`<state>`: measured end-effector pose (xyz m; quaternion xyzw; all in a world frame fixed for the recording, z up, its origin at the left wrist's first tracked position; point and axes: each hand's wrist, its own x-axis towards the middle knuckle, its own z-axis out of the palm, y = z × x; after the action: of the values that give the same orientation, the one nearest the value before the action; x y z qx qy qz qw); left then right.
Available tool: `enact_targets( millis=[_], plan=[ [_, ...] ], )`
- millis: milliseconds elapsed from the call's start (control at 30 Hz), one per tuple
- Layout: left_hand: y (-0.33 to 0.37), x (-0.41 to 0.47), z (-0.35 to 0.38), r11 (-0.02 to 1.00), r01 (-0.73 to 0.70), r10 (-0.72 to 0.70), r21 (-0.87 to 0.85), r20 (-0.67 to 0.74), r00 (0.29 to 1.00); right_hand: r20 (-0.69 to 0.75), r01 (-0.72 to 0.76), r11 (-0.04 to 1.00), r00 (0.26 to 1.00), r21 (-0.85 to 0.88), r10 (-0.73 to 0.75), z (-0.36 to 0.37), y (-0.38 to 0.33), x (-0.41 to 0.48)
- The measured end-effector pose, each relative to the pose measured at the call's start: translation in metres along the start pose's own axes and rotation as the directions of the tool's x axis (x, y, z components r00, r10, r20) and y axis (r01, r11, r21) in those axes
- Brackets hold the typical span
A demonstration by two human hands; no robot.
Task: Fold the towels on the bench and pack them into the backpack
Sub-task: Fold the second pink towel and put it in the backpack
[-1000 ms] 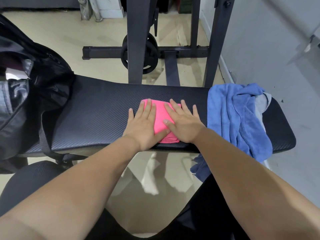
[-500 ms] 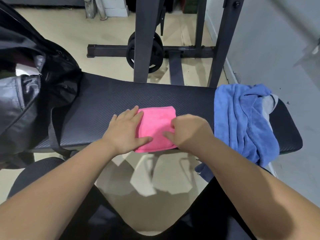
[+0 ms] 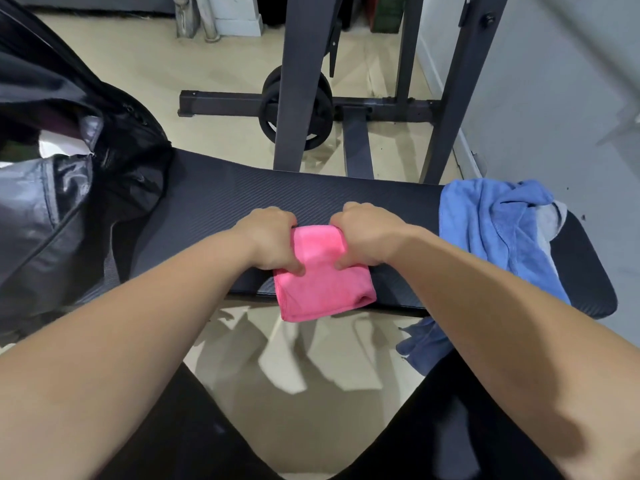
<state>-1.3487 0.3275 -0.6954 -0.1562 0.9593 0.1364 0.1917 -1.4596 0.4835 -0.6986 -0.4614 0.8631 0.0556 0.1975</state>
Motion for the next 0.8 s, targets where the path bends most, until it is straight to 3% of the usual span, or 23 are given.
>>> enact_targets(
  millis=[233, 367, 500, 600, 667, 800],
  plan=[
    [0.006, 0.007, 0.004, 0.999, -0.042, 0.043, -0.029, 0.032, 0.999, -0.022, 0.041, 0.998, 0.999, 0.055, -0.04, 0.002, 0.001, 0.0],
    [0.003, 0.009, -0.001, 0.998, -0.065, 0.066, 0.013, -0.207, 0.976, -0.18, 0.002, 0.992, 0.983, 0.123, 0.02, 0.001, 0.004, 0.001],
    [0.0, 0.009, 0.004, 0.956, -0.1, 0.214, 0.275, -0.426, 0.879, -0.355, 0.032, 0.983, 0.934, 0.182, 0.035, 0.004, 0.006, -0.004],
    [-0.007, 0.003, 0.023, 0.949, -0.139, 0.257, 0.283, -0.442, 0.859, -0.403, 0.148, 0.977, 0.912, 0.153, -0.075, 0.024, 0.005, -0.018],
    [-0.009, -0.01, 0.04, 0.961, -0.186, 0.259, 0.203, -0.435, 0.862, -0.383, 0.138, 0.986, 0.919, 0.093, -0.092, 0.04, 0.007, -0.025],
    [-0.008, -0.036, 0.069, 0.975, -0.177, 0.21, 0.135, -0.3, 0.93, -0.361, 0.109, 0.994, 0.928, 0.021, -0.095, 0.064, 0.004, -0.045]
  ],
)
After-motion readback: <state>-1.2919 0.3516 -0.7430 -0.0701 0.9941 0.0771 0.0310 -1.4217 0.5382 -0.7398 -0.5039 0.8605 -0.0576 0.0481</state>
